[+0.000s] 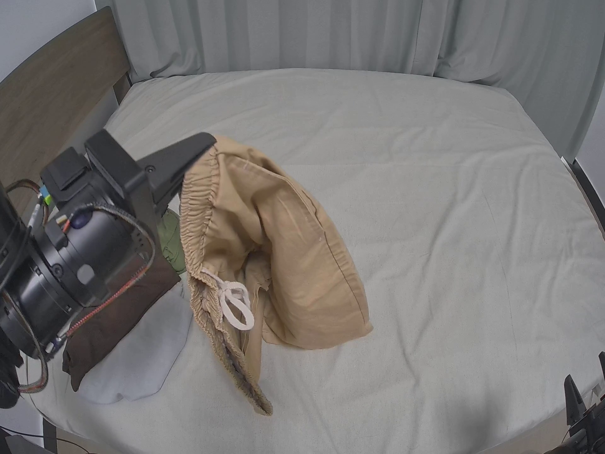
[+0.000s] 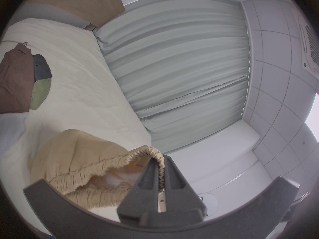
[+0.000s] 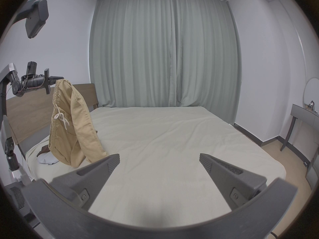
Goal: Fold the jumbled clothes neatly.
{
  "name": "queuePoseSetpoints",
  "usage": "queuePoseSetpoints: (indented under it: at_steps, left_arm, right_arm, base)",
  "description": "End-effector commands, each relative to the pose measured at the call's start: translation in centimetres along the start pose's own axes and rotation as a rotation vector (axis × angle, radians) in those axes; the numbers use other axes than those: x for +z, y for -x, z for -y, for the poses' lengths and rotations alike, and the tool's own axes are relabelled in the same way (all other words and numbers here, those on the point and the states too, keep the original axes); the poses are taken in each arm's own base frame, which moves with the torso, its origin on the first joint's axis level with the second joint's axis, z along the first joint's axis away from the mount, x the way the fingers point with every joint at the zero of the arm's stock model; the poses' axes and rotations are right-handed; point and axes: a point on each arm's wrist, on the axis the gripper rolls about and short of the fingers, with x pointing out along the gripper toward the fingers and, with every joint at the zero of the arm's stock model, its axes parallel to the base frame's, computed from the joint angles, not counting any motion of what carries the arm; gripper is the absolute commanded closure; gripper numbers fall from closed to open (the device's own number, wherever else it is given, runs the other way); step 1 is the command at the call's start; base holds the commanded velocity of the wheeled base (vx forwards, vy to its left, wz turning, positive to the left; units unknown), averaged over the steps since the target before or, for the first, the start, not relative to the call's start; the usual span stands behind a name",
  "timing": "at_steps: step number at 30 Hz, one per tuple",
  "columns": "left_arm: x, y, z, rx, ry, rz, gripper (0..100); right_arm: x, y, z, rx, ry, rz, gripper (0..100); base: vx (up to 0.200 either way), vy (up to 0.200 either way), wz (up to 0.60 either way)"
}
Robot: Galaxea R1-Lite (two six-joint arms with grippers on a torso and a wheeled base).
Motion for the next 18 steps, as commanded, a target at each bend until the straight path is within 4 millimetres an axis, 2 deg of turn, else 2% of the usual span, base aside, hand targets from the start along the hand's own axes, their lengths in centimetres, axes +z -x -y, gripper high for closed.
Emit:
queuePoseSetpoints:
  at_steps: [1, 2, 7, 12, 18]
  left_arm:
    - [-0.7, -0.5, -1.2, 0.048, -0.012, -0.026, 100]
    - [-1.2, -0.9, -2.1, 0.082, -0.021, -0.043, 100]
    - [-3.4, -2.1, -3.9, 0.129, -0.097, -0.144, 100]
    - [-7.9, -3.2, -4.3, 0.102, -0.097, -0.335, 100]
    - [-12.2, -5.2, -3.4, 0.024, -0.082, -0.490, 100]
  right_arm:
    - [-0.5, -0.1, 0.0, 0.001, 0.000, -0.009, 0]
    - [-0.5, -0.1, 0.0, 0.001, 0.000, -0.011, 0]
    - [-0.5, -0.1, 0.0, 0.001, 0.000, -0.009, 0]
    - [-0.5, -0.1, 0.0, 0.001, 0.000, -0.009, 0]
    - [-0.5, -0.1, 0.0, 0.001, 0.000, -0.011, 0]
  base:
    - [0.000, 0.000, 0.00]
    - [0.000, 0.000, 0.00]
    - [0.000, 0.000, 0.00]
    - [0.000, 0.000, 0.00]
    - [0.000, 0.000, 0.00]
